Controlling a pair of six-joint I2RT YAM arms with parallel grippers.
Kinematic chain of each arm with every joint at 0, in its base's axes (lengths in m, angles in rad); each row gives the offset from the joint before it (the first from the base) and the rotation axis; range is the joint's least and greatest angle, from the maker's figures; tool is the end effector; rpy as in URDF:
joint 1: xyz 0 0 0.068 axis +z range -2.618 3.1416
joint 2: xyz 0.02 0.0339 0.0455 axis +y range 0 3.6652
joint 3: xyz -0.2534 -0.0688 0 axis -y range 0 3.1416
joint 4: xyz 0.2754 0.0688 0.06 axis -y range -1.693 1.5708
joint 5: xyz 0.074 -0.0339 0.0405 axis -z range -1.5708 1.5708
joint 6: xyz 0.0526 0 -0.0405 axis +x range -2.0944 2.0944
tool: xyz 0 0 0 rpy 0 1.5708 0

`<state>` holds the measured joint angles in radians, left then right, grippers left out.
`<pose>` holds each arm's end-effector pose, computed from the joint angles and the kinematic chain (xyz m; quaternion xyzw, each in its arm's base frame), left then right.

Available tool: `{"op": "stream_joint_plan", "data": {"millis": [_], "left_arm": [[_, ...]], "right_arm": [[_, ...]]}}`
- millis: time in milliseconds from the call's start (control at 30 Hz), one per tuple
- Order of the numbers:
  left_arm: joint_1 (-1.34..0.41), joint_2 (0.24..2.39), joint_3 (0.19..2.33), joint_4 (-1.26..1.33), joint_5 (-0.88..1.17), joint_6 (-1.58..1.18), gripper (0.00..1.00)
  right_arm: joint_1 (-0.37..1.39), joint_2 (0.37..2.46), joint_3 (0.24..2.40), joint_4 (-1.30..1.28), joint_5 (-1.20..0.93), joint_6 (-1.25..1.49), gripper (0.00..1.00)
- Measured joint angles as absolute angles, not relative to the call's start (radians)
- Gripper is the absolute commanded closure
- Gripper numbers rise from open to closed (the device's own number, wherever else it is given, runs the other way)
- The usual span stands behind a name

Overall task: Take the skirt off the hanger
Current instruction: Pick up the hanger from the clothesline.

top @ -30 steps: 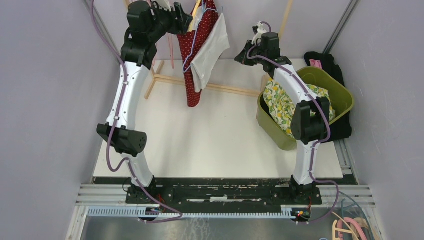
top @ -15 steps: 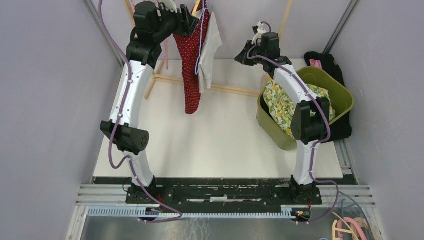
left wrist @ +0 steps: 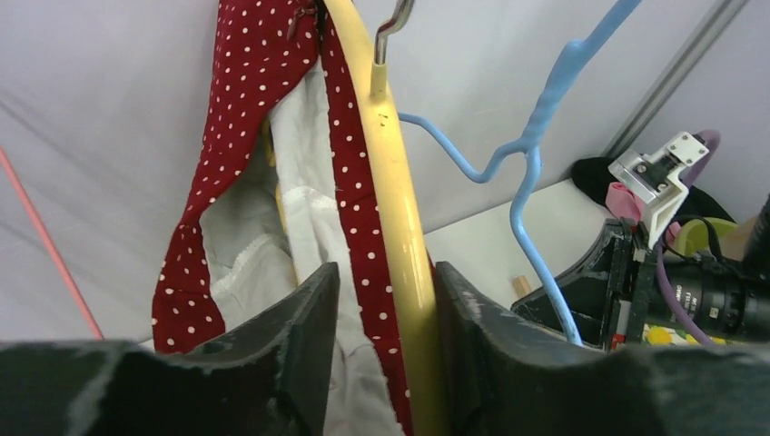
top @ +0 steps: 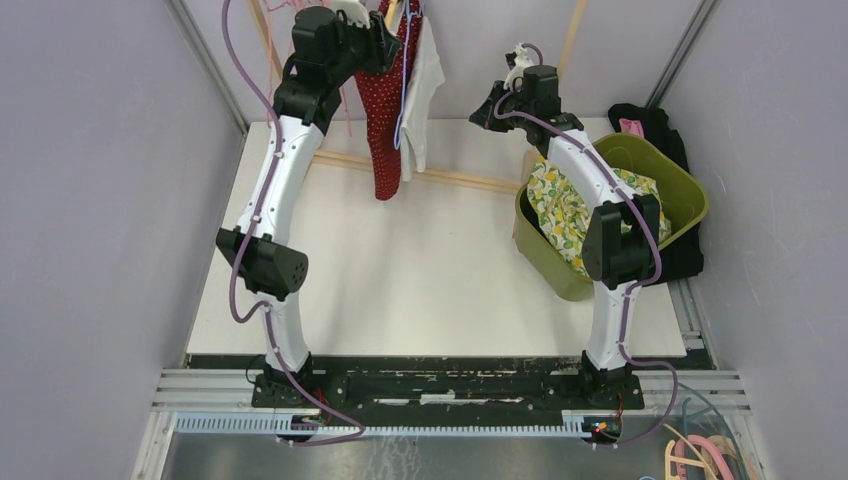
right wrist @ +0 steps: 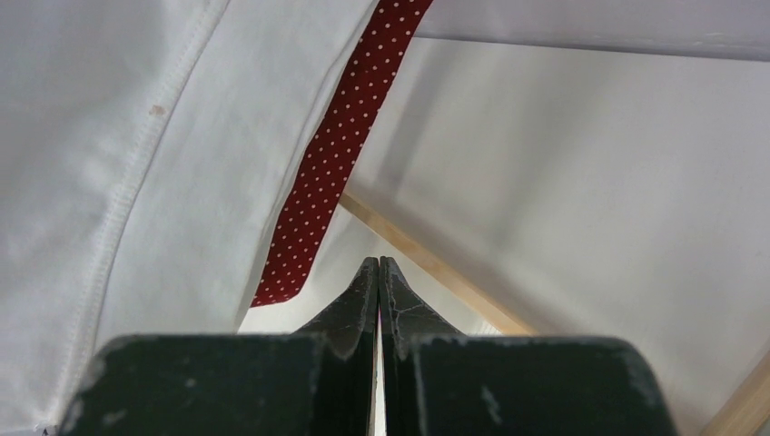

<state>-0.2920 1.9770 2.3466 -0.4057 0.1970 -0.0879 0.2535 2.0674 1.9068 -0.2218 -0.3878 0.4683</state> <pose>0.4574 -0.1483 0.4972 0.1409 0.7056 -0.1999 0.6651 0.5139 0.1537 0.3057 -0.0201 0.8199 0.3434 0.4576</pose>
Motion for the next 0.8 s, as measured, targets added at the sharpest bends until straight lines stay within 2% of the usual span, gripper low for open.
{"op": "stream_joint_plan", "data": {"millis": [133,200,233,800], "left_arm": [[-0.310,1.995,2.372,-0.412,0.150,-0.080,0.73],[-0.317,1.995,2.381,-0.411,0.123,-0.072,0.91],[-0.319,1.995,2.384,-0.411,0.107,-0.065,0.96],[-0.316,2.004,2.417,-0.422,0.048,-0.059,0.97]], "right_arm": [[0.253,2.067,1.905,-0.220,-0.388,0.467,0.98],[0.253,2.067,1.905,-0.219,-0.388,0.467,0.97],[0.253,2.067,1.904,-0.219,-0.387,0.467,0.97],[0.253,2.067,1.900,-0.218,-0.387,0.467,0.98]]}}
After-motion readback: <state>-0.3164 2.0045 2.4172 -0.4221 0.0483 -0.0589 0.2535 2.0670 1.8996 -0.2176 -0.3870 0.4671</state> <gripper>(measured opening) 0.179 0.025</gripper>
